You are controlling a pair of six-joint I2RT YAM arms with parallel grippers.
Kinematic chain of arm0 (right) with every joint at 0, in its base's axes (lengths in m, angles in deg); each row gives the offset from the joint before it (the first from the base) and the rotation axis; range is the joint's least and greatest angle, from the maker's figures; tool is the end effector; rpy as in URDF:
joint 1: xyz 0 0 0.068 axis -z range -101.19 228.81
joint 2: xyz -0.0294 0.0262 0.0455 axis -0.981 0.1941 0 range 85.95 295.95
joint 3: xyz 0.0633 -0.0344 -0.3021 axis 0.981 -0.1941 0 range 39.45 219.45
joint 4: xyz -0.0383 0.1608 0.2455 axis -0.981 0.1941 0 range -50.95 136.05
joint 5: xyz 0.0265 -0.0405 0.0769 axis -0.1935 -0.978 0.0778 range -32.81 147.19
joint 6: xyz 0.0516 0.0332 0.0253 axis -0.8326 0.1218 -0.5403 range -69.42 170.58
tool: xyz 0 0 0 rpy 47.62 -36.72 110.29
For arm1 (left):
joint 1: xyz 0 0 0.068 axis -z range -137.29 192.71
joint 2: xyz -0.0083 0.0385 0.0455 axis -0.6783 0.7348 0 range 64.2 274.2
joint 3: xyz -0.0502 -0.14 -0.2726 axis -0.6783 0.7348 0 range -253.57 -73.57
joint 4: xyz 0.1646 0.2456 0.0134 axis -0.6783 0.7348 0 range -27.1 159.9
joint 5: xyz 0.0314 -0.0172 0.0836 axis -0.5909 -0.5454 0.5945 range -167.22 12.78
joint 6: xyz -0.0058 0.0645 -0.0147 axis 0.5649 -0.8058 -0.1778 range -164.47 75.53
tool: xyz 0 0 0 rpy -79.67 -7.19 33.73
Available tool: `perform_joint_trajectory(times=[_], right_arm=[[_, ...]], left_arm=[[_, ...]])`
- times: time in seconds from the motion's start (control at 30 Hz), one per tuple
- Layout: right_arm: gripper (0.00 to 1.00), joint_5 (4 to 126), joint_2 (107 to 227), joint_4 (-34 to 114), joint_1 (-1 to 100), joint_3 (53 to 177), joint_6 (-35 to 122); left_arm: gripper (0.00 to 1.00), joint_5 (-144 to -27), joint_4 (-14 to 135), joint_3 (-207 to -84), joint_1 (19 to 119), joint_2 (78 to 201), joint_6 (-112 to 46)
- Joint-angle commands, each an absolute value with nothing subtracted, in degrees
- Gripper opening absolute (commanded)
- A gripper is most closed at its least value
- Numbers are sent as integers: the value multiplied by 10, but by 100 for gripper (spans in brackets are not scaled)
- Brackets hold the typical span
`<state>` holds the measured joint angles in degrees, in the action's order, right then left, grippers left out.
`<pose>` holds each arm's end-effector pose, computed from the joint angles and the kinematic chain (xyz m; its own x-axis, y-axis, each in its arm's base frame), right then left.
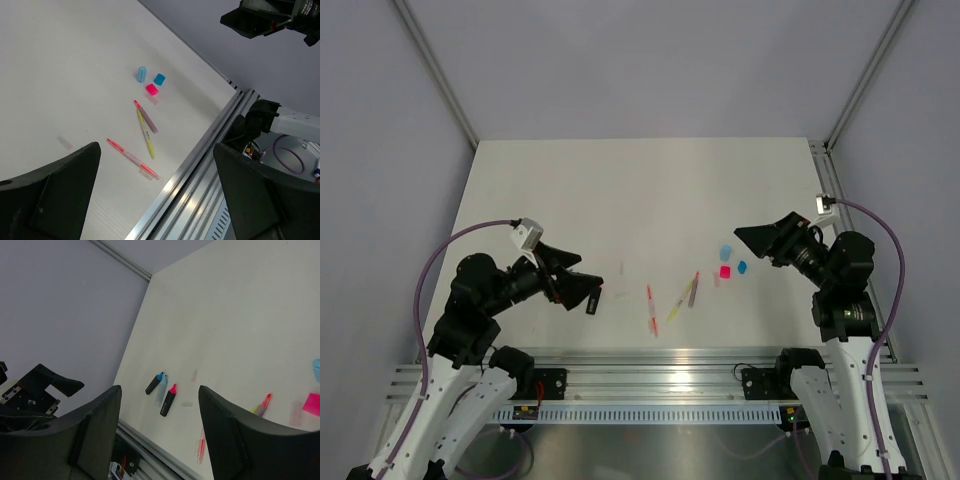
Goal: Insert the pens into the pen caps
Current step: Pick up the pen from the center of the board.
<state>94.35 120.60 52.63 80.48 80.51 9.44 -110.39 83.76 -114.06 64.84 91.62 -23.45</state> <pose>0.1598 0.0272 0.3623 -0.4729 0.5384 -0.6975 -0.3515 0.6106 0.7096 0.1085 -0.0753 0.3592 -0.4105 -0.1573 -0.8982 0.7180 0.5514 -0.4247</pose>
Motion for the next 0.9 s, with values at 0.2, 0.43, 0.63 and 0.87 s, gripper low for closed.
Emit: perform_joint_trajectory(times=[0.2, 0.43, 0.63, 0.87], right_arm=[[70, 927, 1223, 519, 711, 838, 113], [67, 810, 1285, 535, 540, 858, 133], [66, 697, 1302, 589, 417, 897, 150], [65, 627, 1301, 658, 377, 902, 138]], left_arm=[[99, -1132, 803, -1151, 646, 912, -235], [99, -1126, 808, -1150, 646, 907, -234], [99, -1118, 819, -1148, 646, 900, -233], [99, -1107, 844, -1151, 647, 891, -228]])
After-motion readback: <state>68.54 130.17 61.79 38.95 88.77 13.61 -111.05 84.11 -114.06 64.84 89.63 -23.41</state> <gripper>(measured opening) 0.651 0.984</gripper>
